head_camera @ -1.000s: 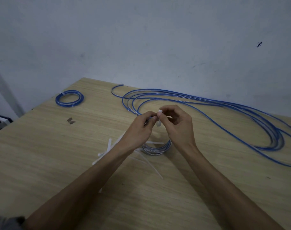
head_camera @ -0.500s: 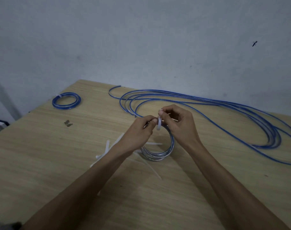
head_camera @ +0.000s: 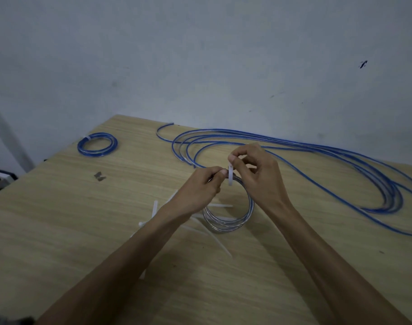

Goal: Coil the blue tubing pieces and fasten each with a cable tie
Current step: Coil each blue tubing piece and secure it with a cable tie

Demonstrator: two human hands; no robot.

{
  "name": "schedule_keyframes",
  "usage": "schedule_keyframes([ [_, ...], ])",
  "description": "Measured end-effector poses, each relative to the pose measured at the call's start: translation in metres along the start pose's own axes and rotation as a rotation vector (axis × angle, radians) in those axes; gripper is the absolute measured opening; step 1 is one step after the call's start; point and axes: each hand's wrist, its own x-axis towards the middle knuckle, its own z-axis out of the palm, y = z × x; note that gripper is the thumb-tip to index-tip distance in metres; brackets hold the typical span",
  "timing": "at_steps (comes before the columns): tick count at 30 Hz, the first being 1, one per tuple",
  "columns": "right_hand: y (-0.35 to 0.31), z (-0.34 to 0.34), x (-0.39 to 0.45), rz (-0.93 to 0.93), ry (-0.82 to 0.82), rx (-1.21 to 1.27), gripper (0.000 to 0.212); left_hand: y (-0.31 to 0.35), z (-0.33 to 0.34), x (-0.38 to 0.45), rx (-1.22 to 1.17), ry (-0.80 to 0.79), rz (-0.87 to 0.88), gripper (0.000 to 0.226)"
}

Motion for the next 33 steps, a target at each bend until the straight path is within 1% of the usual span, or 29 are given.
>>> schedule_keyframes([
  [9, -0.002, -0.007, 0.001, 0.025, 0.003, 0.01, 0.009, 0.003, 0.0, 0.0, -0.082, -0.053, -0.019, 0.035],
  [15, 0.004, -0.011, 0.004, 0.06, -0.021, -0.031, 0.008, 0.004, 0.004, -0.004, -0.058, -0.098, -0.017, 0.04],
  [17, 0.002, -0.011, 0.005, 0.003, -0.043, -0.106, 0.009, 0.004, 0.005, -0.004, -0.046, -0.107, -0.013, 0.042],
  [20, -0.001, -0.009, 0.006, -0.121, -0.01, -0.25, 0.009, 0.004, 0.005, -0.005, -0.011, -0.113, 0.003, 0.042],
  [23, -0.002, -0.009, 0.005, -0.129, 0.02, -0.242, 0.01, 0.005, 0.004, -0.005, 0.01, -0.11, 0.004, 0.042],
  [27, 0.001, -0.009, 0.005, -0.017, 0.04, -0.189, 0.012, 0.005, 0.005, -0.006, 0.009, -0.112, 0.013, 0.038],
  [30, 0.0, -0.009, 0.007, 0.072, 0.018, -0.148, 0.015, 0.008, 0.007, -0.007, -0.003, -0.114, 0.014, 0.044],
  [33, -0.001, -0.01, 0.008, 0.141, 0.042, -0.094, 0.016, 0.007, 0.007, -0.007, 0.018, -0.115, 0.002, 0.037],
])
